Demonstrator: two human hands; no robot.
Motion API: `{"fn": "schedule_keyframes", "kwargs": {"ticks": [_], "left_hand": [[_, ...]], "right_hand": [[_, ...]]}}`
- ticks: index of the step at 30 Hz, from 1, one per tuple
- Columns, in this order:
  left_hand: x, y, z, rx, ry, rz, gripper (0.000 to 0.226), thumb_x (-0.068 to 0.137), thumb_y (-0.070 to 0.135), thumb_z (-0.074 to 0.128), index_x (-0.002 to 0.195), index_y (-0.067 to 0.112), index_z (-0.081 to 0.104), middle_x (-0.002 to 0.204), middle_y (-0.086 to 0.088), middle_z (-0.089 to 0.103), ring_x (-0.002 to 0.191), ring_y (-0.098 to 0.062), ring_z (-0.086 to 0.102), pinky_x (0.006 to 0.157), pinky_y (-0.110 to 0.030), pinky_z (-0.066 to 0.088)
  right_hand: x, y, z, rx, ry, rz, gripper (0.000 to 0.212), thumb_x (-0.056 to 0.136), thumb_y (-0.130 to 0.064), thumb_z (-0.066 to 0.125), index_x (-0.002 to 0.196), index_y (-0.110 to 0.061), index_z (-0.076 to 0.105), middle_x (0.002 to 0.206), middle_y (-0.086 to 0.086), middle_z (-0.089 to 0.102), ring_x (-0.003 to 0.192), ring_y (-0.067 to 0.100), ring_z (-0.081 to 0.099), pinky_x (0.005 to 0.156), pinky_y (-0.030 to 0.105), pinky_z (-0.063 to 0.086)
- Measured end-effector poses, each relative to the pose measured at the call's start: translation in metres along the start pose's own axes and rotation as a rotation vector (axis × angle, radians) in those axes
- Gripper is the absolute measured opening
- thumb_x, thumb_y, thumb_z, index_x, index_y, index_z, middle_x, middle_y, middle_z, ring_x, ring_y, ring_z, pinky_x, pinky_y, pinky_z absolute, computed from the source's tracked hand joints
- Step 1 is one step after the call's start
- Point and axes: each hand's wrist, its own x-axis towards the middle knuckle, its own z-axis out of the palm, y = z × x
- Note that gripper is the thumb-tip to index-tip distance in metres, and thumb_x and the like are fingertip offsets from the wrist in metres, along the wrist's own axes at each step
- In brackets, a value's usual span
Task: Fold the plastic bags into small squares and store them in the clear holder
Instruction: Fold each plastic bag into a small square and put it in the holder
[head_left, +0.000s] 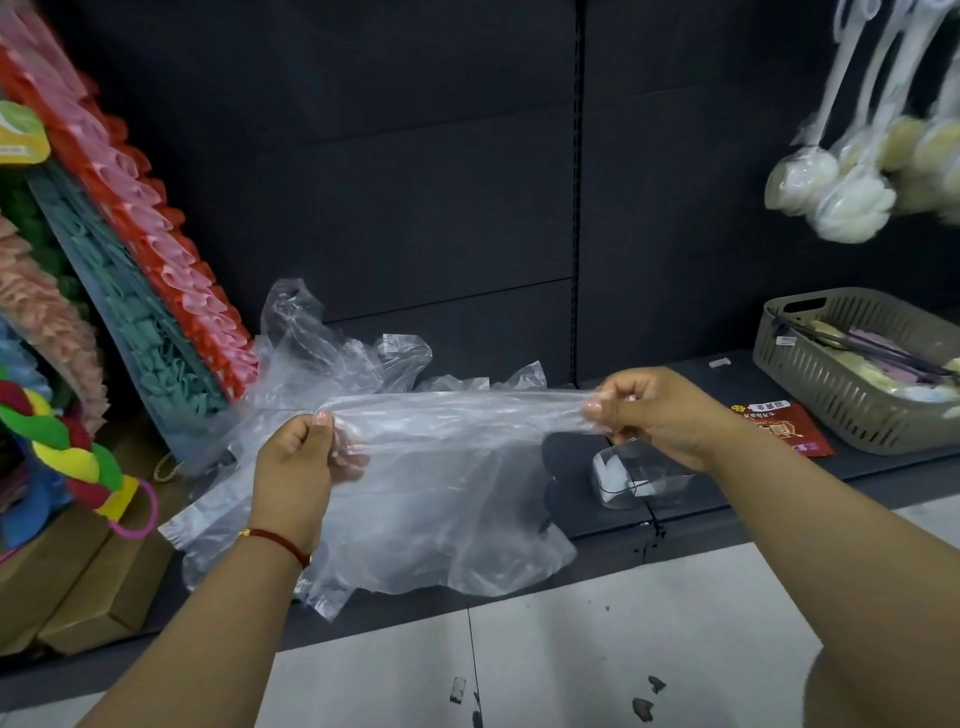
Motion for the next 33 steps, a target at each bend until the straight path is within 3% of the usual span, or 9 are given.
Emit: {"fn": "schedule_keyframes", "kwargs": {"ticks": [8, 12, 15, 19, 22, 25, 28, 30, 33], "left_hand": [[-0.004, 0.006, 0.002, 0.276, 0.050, 0.101, 0.032, 0.104, 0.026, 0.044, 0.076, 0.014, 0.056, 0.055, -0.006, 0.050, 0.044, -0.015, 0.039, 0.046, -0.026, 0.035], [-0.004, 0.011, 0.010, 0.139, 0.081, -0.007, 0.030, 0.103, 0.029, 0.045, 0.077, 0.018, 0.055, 0.047, 0.003, 0.046, 0.038, -0.011, 0.033, 0.039, -0.020, 0.029], [-0.004, 0.014, 0.016, 0.036, 0.128, -0.131, 0.031, 0.103, 0.032, 0.046, 0.075, 0.020, 0.054, 0.044, 0.007, 0.043, 0.040, -0.011, 0.032, 0.038, -0.016, 0.029], [-0.002, 0.014, 0.019, -0.067, 0.162, -0.285, 0.033, 0.102, 0.032, 0.050, 0.072, 0.018, 0.056, 0.053, 0.005, 0.049, 0.057, -0.018, 0.046, 0.052, -0.026, 0.042], [0.000, 0.010, 0.021, -0.068, 0.142, -0.375, 0.036, 0.100, 0.038, 0.052, 0.071, 0.017, 0.056, 0.077, -0.004, 0.056, 0.082, -0.025, 0.052, 0.078, -0.038, 0.049], [-0.002, 0.010, 0.021, -0.078, 0.021, -0.479, 0.047, 0.095, 0.055, 0.050, 0.087, 0.011, 0.064, 0.088, -0.008, 0.064, 0.073, -0.022, 0.058, 0.082, -0.036, 0.050], [-0.005, 0.013, 0.013, -0.081, -0.235, -0.695, 0.071, 0.084, 0.067, 0.054, 0.107, 0.002, 0.071, 0.108, -0.014, 0.069, 0.099, -0.030, 0.064, 0.103, -0.047, 0.042], [-0.014, 0.016, 0.015, -0.134, -0.364, -0.782, 0.056, 0.080, 0.049, 0.065, 0.111, 0.003, 0.068, 0.112, -0.012, 0.067, 0.095, -0.030, 0.066, 0.084, -0.044, 0.055], [-0.029, 0.009, 0.030, -0.052, -0.336, -0.750, 0.019, 0.092, 0.021, 0.063, 0.102, 0.005, 0.063, 0.080, -0.009, 0.070, 0.067, -0.020, 0.067, 0.058, -0.032, 0.056]], "right_hand": [[0.009, -0.005, -0.006, 0.436, 0.161, -0.079, 0.015, 0.071, -0.007, 0.069, 0.079, -0.010, 0.057, 0.060, 0.001, 0.060, 0.050, 0.009, 0.054, 0.047, 0.018, 0.045], [0.010, -0.009, -0.004, 0.872, 0.247, -0.093, 0.040, 0.063, -0.026, 0.084, 0.092, -0.014, 0.060, 0.076, 0.000, 0.064, 0.065, 0.010, 0.060, 0.058, 0.021, 0.053], [0.005, -0.003, 0.014, 0.493, -0.004, -0.035, 0.079, 0.040, -0.060, 0.090, 0.096, -0.012, 0.063, 0.083, 0.004, 0.070, 0.078, 0.016, 0.066, 0.076, 0.029, 0.056], [-0.002, 0.005, 0.048, -0.117, -0.239, 0.056, 0.045, 0.062, -0.049, 0.081, 0.100, -0.028, 0.070, 0.105, -0.002, 0.071, 0.100, 0.009, 0.066, 0.093, 0.026, 0.049], [-0.004, 0.011, 0.057, -0.103, -0.184, 0.086, 0.009, 0.080, -0.023, 0.078, 0.085, -0.020, 0.071, 0.091, -0.004, 0.073, 0.092, 0.009, 0.067, 0.090, 0.024, 0.051], [-0.003, 0.009, 0.056, -0.012, -0.131, 0.042, 0.015, 0.088, -0.011, 0.068, 0.073, -0.013, 0.067, 0.073, 0.002, 0.070, 0.074, 0.012, 0.064, 0.082, 0.024, 0.050], [-0.002, 0.005, 0.050, 0.070, -0.070, 0.020, 0.017, 0.091, -0.008, 0.063, 0.074, -0.009, 0.062, 0.066, 0.002, 0.064, 0.064, 0.011, 0.059, 0.071, 0.019, 0.051], [-0.001, 0.005, 0.047, 0.096, -0.029, 0.017, 0.015, 0.092, -0.007, 0.062, 0.077, -0.007, 0.060, 0.065, 0.003, 0.060, 0.060, 0.010, 0.056, 0.064, 0.018, 0.051], [0.001, 0.007, 0.047, 0.061, -0.024, 0.038, 0.015, 0.095, -0.009, 0.059, 0.080, -0.007, 0.058, 0.061, 0.002, 0.056, 0.055, 0.011, 0.053, 0.061, 0.021, 0.050]]}}
